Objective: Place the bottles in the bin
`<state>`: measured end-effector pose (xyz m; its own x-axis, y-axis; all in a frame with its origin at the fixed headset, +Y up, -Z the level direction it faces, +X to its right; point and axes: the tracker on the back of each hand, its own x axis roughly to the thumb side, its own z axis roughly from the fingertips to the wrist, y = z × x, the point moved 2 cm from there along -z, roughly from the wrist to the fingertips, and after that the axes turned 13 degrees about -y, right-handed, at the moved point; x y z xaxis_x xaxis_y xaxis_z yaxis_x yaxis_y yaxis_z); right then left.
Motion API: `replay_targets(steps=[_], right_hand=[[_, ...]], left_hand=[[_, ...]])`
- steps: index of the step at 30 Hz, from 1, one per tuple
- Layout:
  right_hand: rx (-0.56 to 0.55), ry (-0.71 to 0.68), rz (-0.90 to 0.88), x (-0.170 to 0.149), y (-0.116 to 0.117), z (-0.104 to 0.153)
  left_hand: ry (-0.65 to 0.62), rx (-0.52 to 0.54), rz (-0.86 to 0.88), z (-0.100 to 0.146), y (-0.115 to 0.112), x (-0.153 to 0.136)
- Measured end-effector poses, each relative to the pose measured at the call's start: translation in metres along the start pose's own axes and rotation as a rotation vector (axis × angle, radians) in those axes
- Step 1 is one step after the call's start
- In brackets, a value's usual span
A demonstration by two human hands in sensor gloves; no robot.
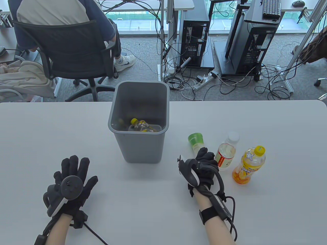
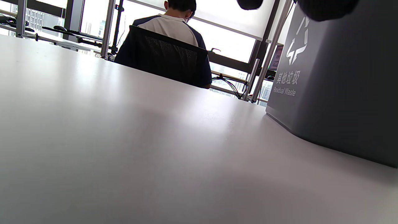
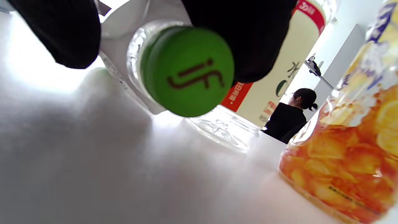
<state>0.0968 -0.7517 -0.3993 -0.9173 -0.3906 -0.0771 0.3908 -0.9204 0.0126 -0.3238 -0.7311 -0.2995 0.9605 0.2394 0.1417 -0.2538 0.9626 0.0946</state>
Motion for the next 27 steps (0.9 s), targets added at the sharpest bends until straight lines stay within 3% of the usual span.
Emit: replay_targets(steps=[5,14,19,24,27], right_hand=[[-0.087,0.040,-0.215,-0.020,-0.041,-0.002],[-0.466,0.042,-0.388,-0.059,-0.190,0.004],[-0.537,-0.077,-0.360,-0.041,-0.256,0.010],[-0.539,-0.179,-0.285,-0.002,-0.288,0.008],[-0.510,-0.219,-0.261,0.022,-0.294,0.003]], left_hand=[[-0.001,-0.003,0.000,0.000,0.000,0.000],[-0.005,-0.003,-0.005,0.000,-0.001,0.000],[-0.014,-0.007,-0.019,-0.001,-0.002,0.002],[-0.016,-0.005,-0.016,-0.001,-0.002,0.002],[-0.015,-0.004,-0.009,-0.001,-0.002,0.001]])
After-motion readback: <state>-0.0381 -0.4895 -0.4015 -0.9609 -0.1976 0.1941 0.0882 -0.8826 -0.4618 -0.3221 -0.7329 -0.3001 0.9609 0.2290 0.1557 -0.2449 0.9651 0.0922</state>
